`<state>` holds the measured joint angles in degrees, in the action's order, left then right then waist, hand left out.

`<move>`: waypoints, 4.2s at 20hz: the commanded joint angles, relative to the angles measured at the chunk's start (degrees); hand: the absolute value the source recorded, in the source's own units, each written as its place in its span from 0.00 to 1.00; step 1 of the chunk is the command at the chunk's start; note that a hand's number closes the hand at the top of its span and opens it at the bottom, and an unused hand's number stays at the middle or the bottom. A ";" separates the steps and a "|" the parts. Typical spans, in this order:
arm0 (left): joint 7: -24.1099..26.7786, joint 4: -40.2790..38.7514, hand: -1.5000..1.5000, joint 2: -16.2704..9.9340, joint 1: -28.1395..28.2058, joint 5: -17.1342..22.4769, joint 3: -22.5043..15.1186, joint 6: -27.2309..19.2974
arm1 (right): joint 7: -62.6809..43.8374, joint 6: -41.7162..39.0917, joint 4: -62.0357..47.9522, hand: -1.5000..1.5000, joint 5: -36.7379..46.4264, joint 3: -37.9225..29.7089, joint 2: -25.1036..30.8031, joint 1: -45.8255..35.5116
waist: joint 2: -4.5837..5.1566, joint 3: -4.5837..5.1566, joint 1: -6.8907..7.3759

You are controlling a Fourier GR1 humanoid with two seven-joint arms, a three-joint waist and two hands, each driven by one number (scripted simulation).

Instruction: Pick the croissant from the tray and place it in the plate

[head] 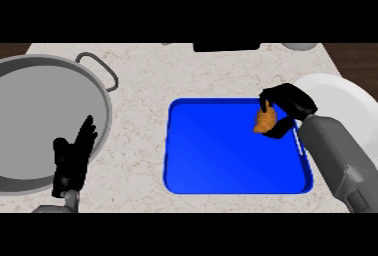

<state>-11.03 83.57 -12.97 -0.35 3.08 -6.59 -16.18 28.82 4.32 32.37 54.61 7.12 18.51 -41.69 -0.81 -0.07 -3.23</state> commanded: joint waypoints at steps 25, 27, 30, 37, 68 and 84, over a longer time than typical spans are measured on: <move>-2.55 -3.06 0.50 2.50 -6.00 -3.23 1.99 2.72 | -29.41 5.64 30.24 1.00 -11.24 -22.29 10.25 17.17 | 0.89 0.07 3.32; -5.35 1.53 0.50 1.53 -5.09 -3.49 1.32 3.22 | -27.07 5.16 20.79 1.00 -12.14 -24.93 14.01 10.14 | 0.97 0.04 3.85; -0.43 -1.72 0.50 3.06 -3.68 -4.17 0.59 3.20 | -22.09 6.73 9.55 1.00 -10.41 -24.81 15.53 8.89 | 1.23 0.02 4.29; -3.43 2.61 0.50 3.25 -2.32 -3.88 0.20 3.64 | -15.45 -0.14 -3.46 1.00 -12.47 -25.49 16.92 7.37 | 1.25 -0.05 4.62; -4.17 -0.17 0.50 4.08 -5.81 -3.44 3.05 5.56 | 15.68 -30.24 -20.67 0.00 -34.81 -43.75 26.80 6.36 | 1.46 -0.15 4.66; -1.57 -0.62 0.50 4.86 -4.87 -4.78 3.51 6.21 | 16.60 -21.04 -22.56 0.00 -34.21 -41.44 25.17 8.07 | 1.67 -0.19 4.98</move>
<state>-12.84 85.29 -8.30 -3.02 -2.33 -4.26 -10.42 45.71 -16.38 10.86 20.44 -34.28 41.79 -33.34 0.61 -0.33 1.76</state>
